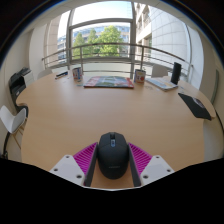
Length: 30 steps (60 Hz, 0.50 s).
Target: Arrange mouse
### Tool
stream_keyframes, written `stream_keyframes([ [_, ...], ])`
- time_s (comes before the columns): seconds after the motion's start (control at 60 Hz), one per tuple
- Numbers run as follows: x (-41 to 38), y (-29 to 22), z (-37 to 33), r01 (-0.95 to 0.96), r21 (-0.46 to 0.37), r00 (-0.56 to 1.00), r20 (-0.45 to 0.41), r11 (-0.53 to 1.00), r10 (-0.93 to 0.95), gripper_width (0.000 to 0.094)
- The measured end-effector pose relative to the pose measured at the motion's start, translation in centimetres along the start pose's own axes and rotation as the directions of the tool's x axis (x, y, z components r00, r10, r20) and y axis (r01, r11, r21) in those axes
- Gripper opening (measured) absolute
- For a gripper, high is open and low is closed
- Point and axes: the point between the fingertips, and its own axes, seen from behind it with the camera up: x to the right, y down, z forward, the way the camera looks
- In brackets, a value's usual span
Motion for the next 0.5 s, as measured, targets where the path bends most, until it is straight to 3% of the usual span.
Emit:
stream_keyframes([
  [0.017, -0.3, 0.0, 0.1, -0.002, 0.000, 1.000, 0.008, 1.000, 0.002, 0.0513],
  [0.267, -0.4, -1.3, -0.7, 0.028, -0.024, 0.999, 0.037, 0.999, -0.027, 0.0387],
  [0.35, 0.0, -5.5, -2.8, 0.022, 0.039, 0.996, 0.081, 0.999, -0.025, 0.0387],
  [0.5, 5.8, -19.0, -7.9, -0.050, 0.254, 0.991, 0.130, 0.966, 0.017, 0.0386],
])
